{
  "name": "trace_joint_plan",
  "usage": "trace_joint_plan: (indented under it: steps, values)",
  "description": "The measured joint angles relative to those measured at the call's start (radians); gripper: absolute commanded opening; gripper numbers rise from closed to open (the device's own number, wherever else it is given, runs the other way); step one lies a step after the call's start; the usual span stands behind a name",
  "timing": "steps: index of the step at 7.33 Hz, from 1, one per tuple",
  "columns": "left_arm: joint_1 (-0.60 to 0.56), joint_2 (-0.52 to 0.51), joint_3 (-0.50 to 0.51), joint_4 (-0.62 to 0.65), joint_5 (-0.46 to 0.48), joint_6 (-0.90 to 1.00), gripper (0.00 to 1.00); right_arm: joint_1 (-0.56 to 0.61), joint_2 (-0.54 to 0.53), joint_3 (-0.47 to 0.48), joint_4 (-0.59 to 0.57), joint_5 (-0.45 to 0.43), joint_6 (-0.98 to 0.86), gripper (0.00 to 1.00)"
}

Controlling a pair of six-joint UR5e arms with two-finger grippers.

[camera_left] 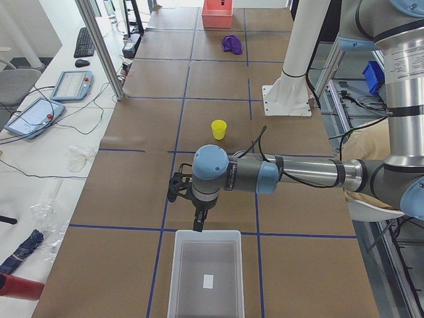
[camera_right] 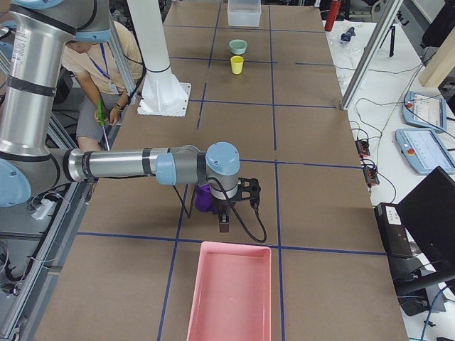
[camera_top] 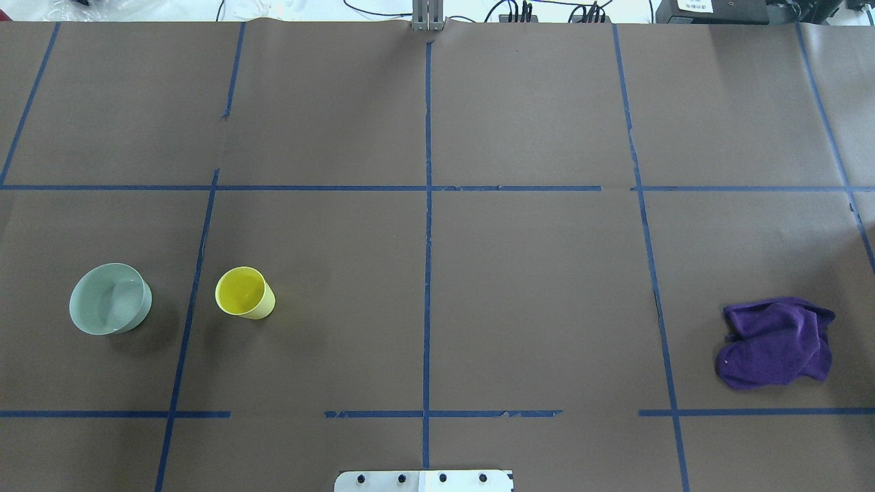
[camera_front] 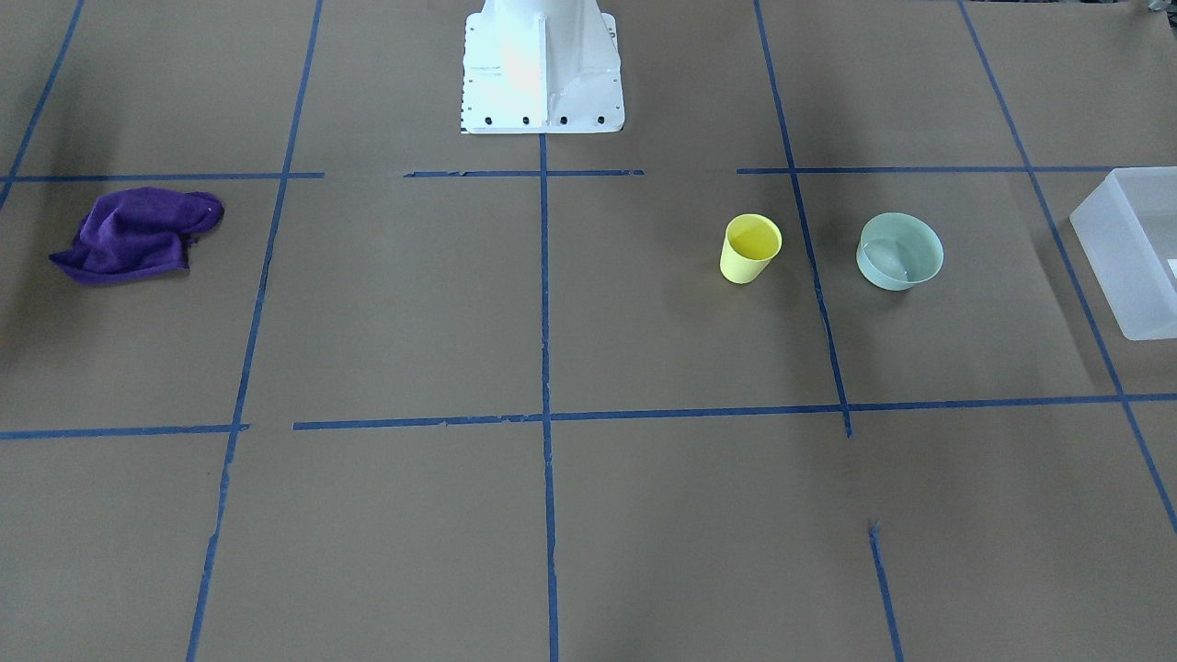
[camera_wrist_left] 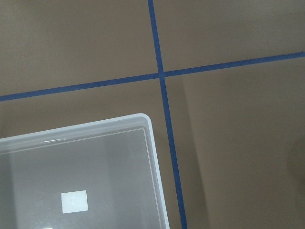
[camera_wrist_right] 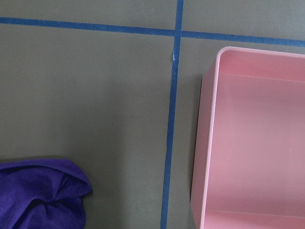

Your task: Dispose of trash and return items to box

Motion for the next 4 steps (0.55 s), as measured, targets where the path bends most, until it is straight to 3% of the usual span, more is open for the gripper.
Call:
trace_joint_plan:
  steps: [4]
  values:
    - [0.01,-0.006,0.0,-0.023,0.001,0.001,1.0,-0.006,0.001,0.015,0.0,0.002,-0.001,1.0]
